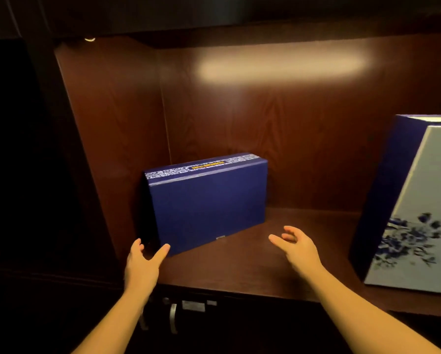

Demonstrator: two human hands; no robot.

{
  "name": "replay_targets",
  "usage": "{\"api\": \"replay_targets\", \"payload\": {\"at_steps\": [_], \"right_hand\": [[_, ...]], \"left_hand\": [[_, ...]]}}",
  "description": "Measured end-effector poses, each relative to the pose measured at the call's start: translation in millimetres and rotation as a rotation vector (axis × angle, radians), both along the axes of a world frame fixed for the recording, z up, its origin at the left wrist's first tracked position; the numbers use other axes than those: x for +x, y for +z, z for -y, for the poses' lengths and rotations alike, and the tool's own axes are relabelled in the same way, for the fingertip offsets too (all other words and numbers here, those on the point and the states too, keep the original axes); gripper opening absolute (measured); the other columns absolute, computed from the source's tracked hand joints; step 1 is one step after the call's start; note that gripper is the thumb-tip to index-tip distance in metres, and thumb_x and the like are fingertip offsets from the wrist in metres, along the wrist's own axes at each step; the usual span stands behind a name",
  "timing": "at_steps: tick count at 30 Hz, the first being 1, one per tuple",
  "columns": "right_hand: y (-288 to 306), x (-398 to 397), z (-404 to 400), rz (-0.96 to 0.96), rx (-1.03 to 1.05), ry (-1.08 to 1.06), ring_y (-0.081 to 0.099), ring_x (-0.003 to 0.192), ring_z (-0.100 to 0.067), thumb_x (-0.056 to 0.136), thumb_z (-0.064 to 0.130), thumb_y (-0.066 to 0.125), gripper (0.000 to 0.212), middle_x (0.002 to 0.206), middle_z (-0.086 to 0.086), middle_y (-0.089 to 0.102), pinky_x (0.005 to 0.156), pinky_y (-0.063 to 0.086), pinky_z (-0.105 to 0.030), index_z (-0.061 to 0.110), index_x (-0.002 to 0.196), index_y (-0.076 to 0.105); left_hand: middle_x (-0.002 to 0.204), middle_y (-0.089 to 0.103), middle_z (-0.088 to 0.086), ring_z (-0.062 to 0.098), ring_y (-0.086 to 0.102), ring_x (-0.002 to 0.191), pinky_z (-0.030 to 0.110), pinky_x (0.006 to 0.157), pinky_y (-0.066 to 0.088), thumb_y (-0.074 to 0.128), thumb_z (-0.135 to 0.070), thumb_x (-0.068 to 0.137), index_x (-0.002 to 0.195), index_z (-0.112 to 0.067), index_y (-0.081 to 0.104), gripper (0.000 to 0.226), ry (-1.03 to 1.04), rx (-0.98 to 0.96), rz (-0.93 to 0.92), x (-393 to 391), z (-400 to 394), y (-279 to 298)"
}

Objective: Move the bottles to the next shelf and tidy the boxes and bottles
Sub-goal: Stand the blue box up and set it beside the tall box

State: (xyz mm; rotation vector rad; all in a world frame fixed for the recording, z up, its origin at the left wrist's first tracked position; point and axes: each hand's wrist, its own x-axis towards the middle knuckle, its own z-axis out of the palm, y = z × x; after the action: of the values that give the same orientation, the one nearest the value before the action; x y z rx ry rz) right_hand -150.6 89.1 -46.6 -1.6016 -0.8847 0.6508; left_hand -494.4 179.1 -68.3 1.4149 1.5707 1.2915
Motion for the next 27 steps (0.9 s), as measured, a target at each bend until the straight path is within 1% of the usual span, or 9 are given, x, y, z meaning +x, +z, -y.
{"api": "replay_targets", "payload": {"at_steps": [2, 6, 8, 11, 15, 17, 21, 24, 27], "right_hand": [[-1.5, 5.8, -37.1, 0.008, -0.03, -0.008, 0.062, 0.102, -0.023, 0.072, 0.047, 0.079, 0.08, 0.133, -0.006, 0.056, 0.069, 0.048, -0.025, 0.02, 0.139, 0.045], [-12.3, 19.6, -105.2, -0.012, -0.067, 0.056, 0.043, 0.132, -0.028, 0.067, 0.049, 0.081, 0.102, 0.152, -0.008, 0.037, 0.095, 0.043, -0.038, 0.022, 0.149, 0.028], [-17.7, 25.6, -126.7, -0.041, -0.053, 0.109, 0.046, 0.13, -0.019, 0.065, 0.048, 0.083, 0.106, 0.15, 0.0, 0.039, 0.096, 0.045, -0.036, 0.023, 0.15, 0.024], [-22.8, 31.5, -150.7, -0.031, 0.034, 0.209, 0.059, 0.091, 0.012, 0.063, 0.044, 0.085, 0.088, 0.114, 0.028, 0.051, 0.066, 0.05, -0.009, 0.034, 0.137, 0.038], [-32.9, 32.9, -168.5, -0.01, 0.062, 0.21, 0.058, 0.108, -0.008, 0.062, 0.047, 0.085, 0.089, 0.125, 0.017, 0.055, 0.089, 0.05, -0.033, 0.032, 0.138, 0.04], [-36.0, 37.3, -172.3, 0.018, 0.052, 0.212, 0.058, 0.103, -0.003, 0.059, 0.053, 0.084, 0.088, 0.118, 0.024, 0.055, 0.084, 0.05, -0.028, 0.035, 0.134, 0.042], [-36.4, 44.1, -184.8, -0.018, 0.035, 0.295, 0.059, 0.102, 0.002, 0.052, 0.06, 0.085, 0.091, 0.113, 0.03, 0.058, 0.082, 0.048, -0.026, 0.043, 0.132, 0.044], [-35.0, 45.2, -201.7, -0.09, 0.021, 0.427, 0.061, 0.111, -0.006, 0.054, 0.053, 0.088, 0.093, 0.126, 0.019, 0.061, 0.091, 0.05, -0.03, 0.042, 0.135, 0.044], [-36.6, 43.5, -221.0, -0.058, -0.005, 0.482, 0.055, 0.121, -0.012, 0.056, 0.056, 0.086, 0.101, 0.137, 0.013, 0.054, 0.102, 0.045, -0.039, 0.04, 0.143, 0.037]], "left_hand": [[0.149, 0.035, 0.007, 0.028, 0.038, 0.132, 0.046, 0.102, 0.037, 0.071, -0.054, 0.071, 0.146, -0.02, 0.024, 0.096, -0.009, -0.014, 0.003, 0.9, -15.6, -3.4], [0.154, 0.028, 0.006, 0.026, 0.031, 0.137, 0.046, 0.107, 0.031, 0.065, -0.06, 0.067, 0.149, -0.024, 0.018, 0.101, -0.05, 0.003, 0.068, 9.5, -55.0, 0.0], [0.15, 0.036, 0.004, 0.025, 0.038, 0.132, 0.046, 0.104, 0.036, 0.062, -0.058, 0.067, 0.148, -0.026, 0.021, 0.097, -0.073, 0.028, 0.089, 15.1, -70.3, 4.9], [0.128, 0.053, -0.007, 0.017, 0.052, 0.112, 0.035, 0.089, 0.042, 0.068, -0.047, 0.071, 0.138, -0.032, 0.038, 0.074, -0.119, 0.077, 0.105, 27.9, -85.0, -0.4], [0.108, 0.057, -0.025, -0.002, 0.056, 0.097, 0.018, 0.075, 0.042, 0.071, -0.029, 0.078, 0.115, -0.046, 0.049, 0.046, -0.094, 0.106, 0.196, 37.7, -84.9, -10.1], [0.107, 0.058, -0.026, -0.005, 0.056, 0.096, 0.018, 0.075, 0.042, 0.07, -0.03, 0.078, 0.113, -0.048, 0.049, 0.045, -0.102, 0.099, 0.242, 40.3, -80.6, -8.5], [0.122, 0.058, -0.01, 0.016, 0.057, 0.108, 0.033, 0.088, 0.042, 0.072, -0.024, 0.079, 0.128, -0.038, 0.043, 0.059, -0.004, 0.095, 0.169, 44.7, -51.7, -16.4], [0.149, 0.036, 0.005, 0.029, 0.047, 0.124, 0.039, 0.1, 0.037, 0.078, -0.015, 0.071, 0.147, -0.028, 0.026, 0.093, 0.091, 0.035, 0.05, 56.2, -13.4, -24.1], [0.152, 0.028, 0.011, 0.034, 0.055, 0.113, 0.037, 0.089, 0.04, 0.085, -0.016, 0.062, 0.144, -0.022, 0.029, 0.099, 0.136, 0.09, -0.096, 73.0, 30.3, -22.0]]}}
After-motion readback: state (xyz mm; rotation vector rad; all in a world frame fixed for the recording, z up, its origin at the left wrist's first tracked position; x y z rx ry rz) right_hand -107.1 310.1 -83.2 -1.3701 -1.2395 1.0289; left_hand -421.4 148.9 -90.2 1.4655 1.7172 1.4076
